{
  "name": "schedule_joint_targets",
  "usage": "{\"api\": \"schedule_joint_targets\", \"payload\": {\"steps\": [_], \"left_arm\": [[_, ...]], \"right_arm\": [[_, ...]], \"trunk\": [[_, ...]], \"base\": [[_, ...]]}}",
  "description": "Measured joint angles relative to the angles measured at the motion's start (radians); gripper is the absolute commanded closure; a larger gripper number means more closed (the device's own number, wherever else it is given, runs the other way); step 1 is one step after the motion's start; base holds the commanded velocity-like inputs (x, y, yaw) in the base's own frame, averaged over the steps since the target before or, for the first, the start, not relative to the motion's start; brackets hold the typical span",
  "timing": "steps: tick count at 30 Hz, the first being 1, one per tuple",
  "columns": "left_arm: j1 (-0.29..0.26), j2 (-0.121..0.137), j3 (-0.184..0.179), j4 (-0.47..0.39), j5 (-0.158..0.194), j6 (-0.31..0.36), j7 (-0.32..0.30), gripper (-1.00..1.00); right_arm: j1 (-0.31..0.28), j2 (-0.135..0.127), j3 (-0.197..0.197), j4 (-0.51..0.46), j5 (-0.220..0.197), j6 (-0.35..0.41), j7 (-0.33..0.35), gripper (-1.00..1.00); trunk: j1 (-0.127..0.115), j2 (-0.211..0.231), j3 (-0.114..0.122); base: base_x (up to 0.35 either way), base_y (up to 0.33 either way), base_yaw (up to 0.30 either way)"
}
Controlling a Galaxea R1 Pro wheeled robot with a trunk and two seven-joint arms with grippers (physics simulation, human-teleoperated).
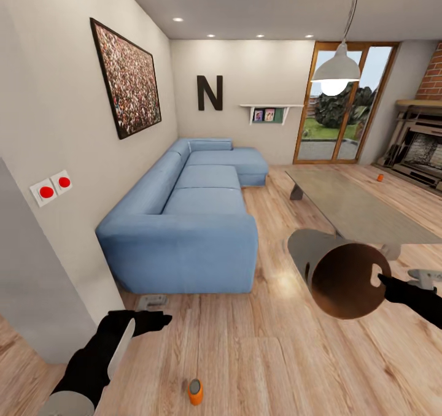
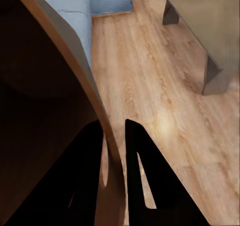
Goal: Put the three can of soda from the living room inside the tash can in the kitchen.
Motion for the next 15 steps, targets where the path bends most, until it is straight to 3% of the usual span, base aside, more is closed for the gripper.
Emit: {"api": "schedule_joint_targets", "payload": {"steps": [1, 2, 5, 8, 12, 15], "left_arm": [[0.0, 0.0, 0.0, 0.0, 0.0, 0.001, 0.0, -1.0], [-0.001, 0.0, 0.0, 0.0, 0.001, 0.001, -0.001, -1.0], [-0.002, -0.002, 0.0, 0.0, 0.002, 0.002, -0.001, -1.0], [-0.002, -0.01, 0.0, 0.001, 0.001, 0.003, -0.002, -1.0], [-0.002, -0.025, 0.0, 0.005, -0.003, 0.003, -0.002, -1.0], [-0.002, -0.03, 0.0, 0.008, -0.005, 0.003, -0.001, -1.0]], "right_arm": [[0.0, -0.007, -0.004, 0.003, 0.014, 0.0, -0.002, 1.0], [-0.002, -0.015, -0.017, 0.009, 0.029, 0.004, 0.041, 1.0], [-0.003, -0.021, -0.029, 0.007, -0.033, 0.013, 0.067, 1.0], [-0.003, -0.021, -0.035, 0.01, -0.003, 0.007, 0.076, 1.0], [-0.003, -0.019, -0.029, 0.007, -0.022, 0.012, 0.085, 1.0], [-0.003, -0.017, -0.026, 0.002, -0.011, 0.008, 0.085, 1.0]], "trunk": [[0.0, 0.0, 0.0], [0.0, 0.0, 0.0], [0.0, 0.0, 0.0], [0.011, -0.021, -0.009], [0.027, -0.049, -0.022], [0.038, -0.07, -0.031]], "base": [[0.0, 0.0, 0.0], [0.0, 0.0, 0.0], [0.0, 0.0, 0.0], [0.0, 0.0, 0.0], [0.0, 0.0, 0.0], [0.0, 0.0, 0.0]]}}
